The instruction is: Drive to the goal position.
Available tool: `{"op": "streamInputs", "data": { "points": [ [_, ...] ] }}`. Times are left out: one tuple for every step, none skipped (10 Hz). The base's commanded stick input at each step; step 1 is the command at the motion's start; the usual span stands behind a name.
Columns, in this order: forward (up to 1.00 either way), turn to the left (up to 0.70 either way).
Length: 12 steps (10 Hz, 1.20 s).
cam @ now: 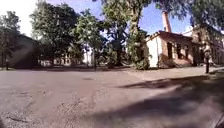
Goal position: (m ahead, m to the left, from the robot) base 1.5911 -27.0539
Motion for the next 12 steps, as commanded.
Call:
{"op": "streamInputs", "data": {
  "points": [
    [0.70, -0.14],
    [0.70, -0.14],
    [0.70, -0.14],
    [0.70, -0.14],
    [0.70, -0.14],
    [0.70, -0.14],
    [0.70, -0.14],
    [0.70, -0.14],
    [0.70, -0.14],
    [0.70, -0.14],
    [0.70, -0.14],
    [0.70, -0.14]
  ]
}}
